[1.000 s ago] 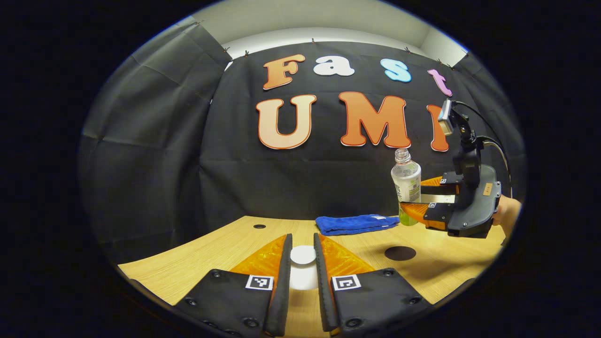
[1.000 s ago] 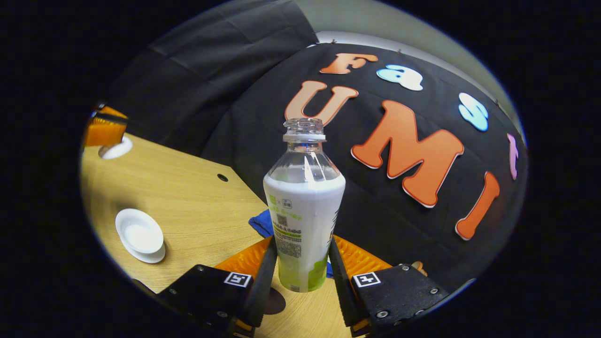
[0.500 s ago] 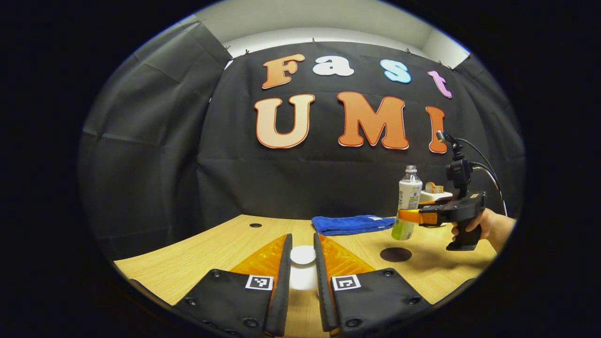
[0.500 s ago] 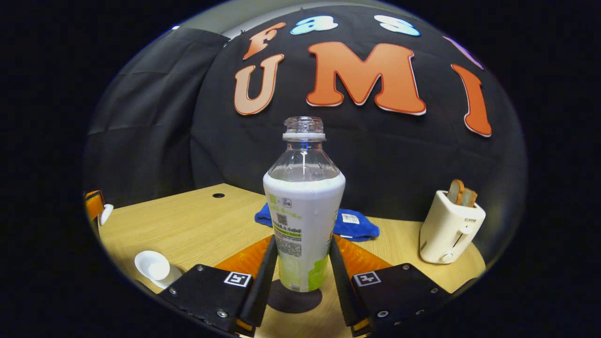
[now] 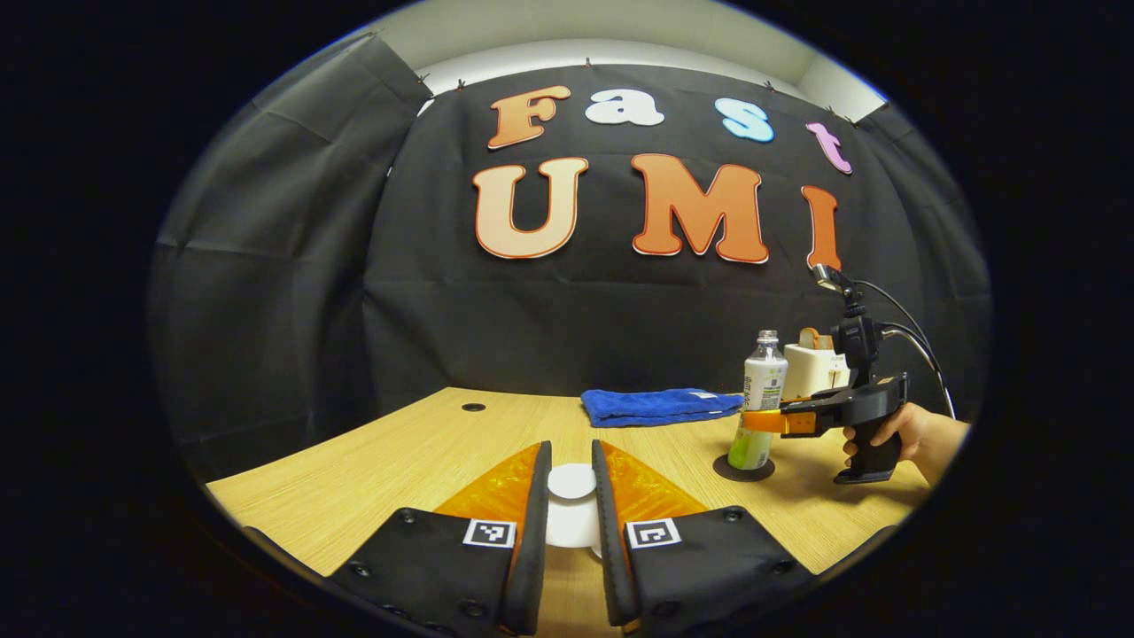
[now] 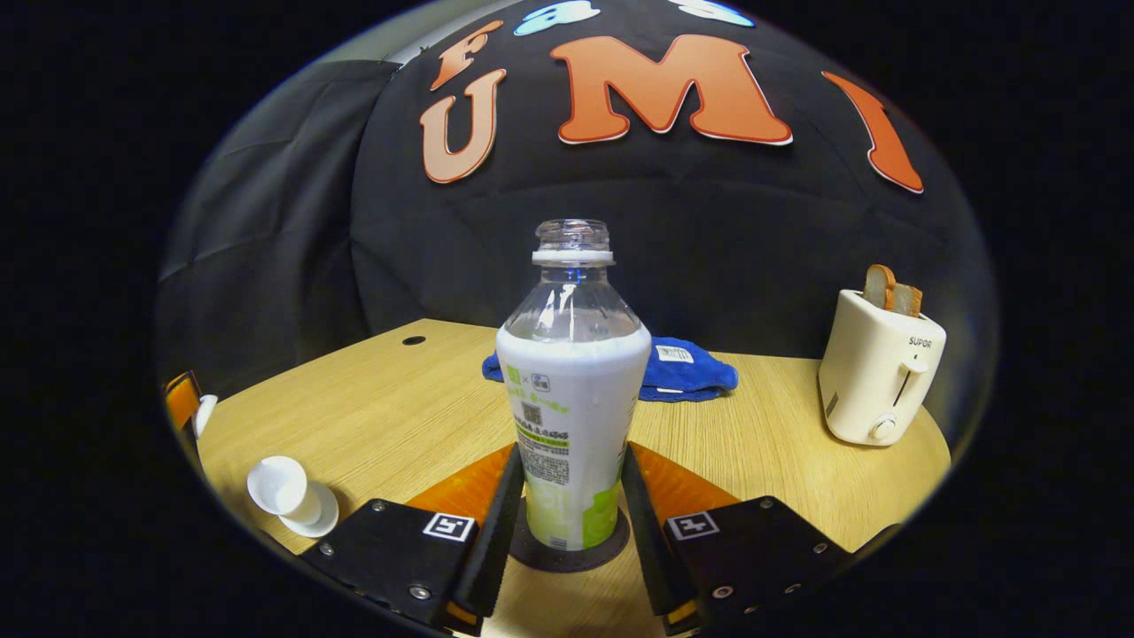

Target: Open the teacup lid with one hand, grasp the water bottle and pour water into the teacup with the other hand; after pouring, place the water bottle on the coaster and then close the teacup lid.

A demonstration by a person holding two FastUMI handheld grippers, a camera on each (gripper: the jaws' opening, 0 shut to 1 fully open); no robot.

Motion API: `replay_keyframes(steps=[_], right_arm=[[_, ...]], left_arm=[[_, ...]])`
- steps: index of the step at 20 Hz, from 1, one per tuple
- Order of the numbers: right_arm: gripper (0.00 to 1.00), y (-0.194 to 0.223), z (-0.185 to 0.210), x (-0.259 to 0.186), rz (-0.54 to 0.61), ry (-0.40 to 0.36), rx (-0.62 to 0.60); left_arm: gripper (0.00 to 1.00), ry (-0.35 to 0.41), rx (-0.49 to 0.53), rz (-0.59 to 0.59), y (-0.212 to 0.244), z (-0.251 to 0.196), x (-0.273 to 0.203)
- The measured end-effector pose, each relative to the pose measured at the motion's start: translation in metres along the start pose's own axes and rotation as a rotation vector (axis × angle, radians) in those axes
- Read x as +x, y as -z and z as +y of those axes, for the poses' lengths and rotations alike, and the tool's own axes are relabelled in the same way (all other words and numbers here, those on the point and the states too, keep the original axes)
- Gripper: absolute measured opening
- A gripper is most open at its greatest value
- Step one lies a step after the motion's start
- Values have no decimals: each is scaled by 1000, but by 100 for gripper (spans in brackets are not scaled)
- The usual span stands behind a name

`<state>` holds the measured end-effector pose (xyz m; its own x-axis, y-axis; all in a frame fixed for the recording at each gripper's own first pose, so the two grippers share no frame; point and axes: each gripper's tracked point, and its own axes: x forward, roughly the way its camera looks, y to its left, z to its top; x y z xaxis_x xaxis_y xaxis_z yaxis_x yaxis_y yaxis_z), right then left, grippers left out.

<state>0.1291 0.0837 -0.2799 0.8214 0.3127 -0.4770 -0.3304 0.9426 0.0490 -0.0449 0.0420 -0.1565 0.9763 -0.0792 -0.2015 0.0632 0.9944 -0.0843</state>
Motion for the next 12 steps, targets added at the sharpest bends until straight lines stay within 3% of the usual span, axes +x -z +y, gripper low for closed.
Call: replay_keyframes(steps=[1,4,5,7,12], right_arm=[[65,-1,-1,0,-2,2,-1],[72,2,-3,-1,1,-4,1],[77,1,-1,-4,2,-12,4],[91,-3,3,-11,-9,-25,5],[96,-9,-1,-36,-49,-40,-9]], left_arm=[[29,10,-4,3,1,-5,3],[32,48,-21,21,6,-22,16],[29,60,-25,35,10,-28,21],[31,75,-25,61,19,-38,29],[31,91,29,120,47,-59,42]])
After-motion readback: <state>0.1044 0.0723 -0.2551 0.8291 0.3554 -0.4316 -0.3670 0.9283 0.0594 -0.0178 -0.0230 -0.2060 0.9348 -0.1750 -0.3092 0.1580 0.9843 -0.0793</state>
